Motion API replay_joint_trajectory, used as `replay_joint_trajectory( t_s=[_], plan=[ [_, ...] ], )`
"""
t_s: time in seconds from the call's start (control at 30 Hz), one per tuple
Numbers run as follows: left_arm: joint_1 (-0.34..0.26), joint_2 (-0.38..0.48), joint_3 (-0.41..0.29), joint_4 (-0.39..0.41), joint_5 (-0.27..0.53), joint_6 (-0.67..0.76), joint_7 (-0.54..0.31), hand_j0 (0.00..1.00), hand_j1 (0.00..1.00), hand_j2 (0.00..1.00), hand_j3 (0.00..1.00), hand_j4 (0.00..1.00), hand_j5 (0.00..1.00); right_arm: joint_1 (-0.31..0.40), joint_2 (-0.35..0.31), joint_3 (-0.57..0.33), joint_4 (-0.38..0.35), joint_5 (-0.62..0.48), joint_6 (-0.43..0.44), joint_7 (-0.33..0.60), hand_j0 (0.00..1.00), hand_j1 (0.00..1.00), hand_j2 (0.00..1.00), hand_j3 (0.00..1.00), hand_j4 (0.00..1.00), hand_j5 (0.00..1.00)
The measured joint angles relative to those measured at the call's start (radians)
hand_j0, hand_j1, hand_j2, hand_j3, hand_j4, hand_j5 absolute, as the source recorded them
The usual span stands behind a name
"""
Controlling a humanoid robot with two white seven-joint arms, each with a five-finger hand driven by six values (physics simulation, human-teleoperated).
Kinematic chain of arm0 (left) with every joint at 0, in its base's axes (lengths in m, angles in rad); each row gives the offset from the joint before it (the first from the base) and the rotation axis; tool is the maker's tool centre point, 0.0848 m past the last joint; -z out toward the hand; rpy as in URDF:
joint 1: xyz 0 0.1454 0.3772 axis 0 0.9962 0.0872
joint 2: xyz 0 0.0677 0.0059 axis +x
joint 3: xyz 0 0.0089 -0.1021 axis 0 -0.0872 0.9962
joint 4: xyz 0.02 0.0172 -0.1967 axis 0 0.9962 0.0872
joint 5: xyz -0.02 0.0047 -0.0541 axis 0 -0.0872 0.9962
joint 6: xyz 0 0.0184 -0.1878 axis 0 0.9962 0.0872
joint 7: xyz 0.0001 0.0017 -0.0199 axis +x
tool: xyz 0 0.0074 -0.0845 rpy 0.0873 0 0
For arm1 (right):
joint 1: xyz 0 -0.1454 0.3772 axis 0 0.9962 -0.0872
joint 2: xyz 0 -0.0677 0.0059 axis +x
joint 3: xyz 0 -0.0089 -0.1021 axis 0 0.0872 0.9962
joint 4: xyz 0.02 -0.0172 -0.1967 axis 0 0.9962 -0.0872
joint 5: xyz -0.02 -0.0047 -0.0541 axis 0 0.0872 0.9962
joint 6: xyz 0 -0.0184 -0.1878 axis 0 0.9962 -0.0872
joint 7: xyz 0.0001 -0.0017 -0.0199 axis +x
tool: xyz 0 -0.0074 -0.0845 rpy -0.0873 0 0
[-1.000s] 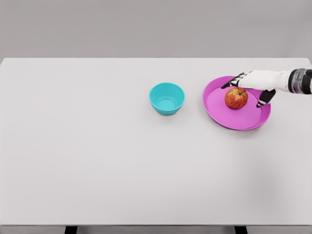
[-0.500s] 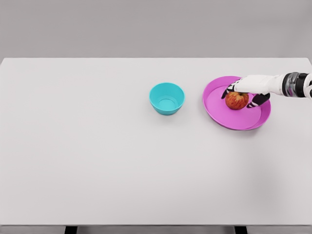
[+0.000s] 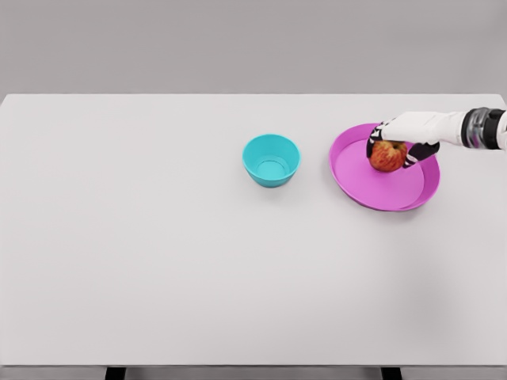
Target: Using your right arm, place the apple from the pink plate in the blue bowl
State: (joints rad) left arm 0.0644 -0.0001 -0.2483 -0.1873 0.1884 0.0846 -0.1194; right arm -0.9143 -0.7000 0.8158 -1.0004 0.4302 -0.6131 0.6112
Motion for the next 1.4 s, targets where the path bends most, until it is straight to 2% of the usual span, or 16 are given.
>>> replay_joint_trajectory(
  t_s=[0.4, 0.7, 1.13, 1.4],
  plan=[
    [0.0, 0.0, 0.0, 0.0, 0.0, 0.0, 0.0, 1.0, 1.0, 1.0, 1.0, 1.0, 1.0, -0.044, 0.022, -0.003, -0.037, -0.003, 0.0, 0.0, 0.56, 0.56, 0.56, 0.56, 0.56, 0.56],
    [0.0, 0.0, 0.0, 0.0, 0.0, 0.0, 0.0, 1.0, 1.0, 1.0, 1.0, 1.0, 1.0, -0.06, 0.05, -0.002, -0.13, -0.003, -0.001, 0.0, 0.56, 0.56, 0.56, 0.56, 0.56, 0.56],
    [0.0, 0.0, 0.0, 0.0, 0.0, 0.0, 0.0, 1.0, 1.0, 1.0, 1.0, 1.0, 1.0, -0.074, 0.143, 0.002, -0.199, -0.003, -0.001, 0.0, 0.56, 0.56, 0.56, 0.56, 0.56, 0.56],
    [0.0, 0.0, 0.0, 0.0, 0.0, 0.0, 0.0, 1.0, 1.0, 1.0, 1.0, 1.0, 1.0, -0.074, 0.204, 0.009, -0.205, 0.002, -0.001, 0.0, 0.56, 0.56, 0.56, 0.56, 0.56, 0.56]
  ],
)
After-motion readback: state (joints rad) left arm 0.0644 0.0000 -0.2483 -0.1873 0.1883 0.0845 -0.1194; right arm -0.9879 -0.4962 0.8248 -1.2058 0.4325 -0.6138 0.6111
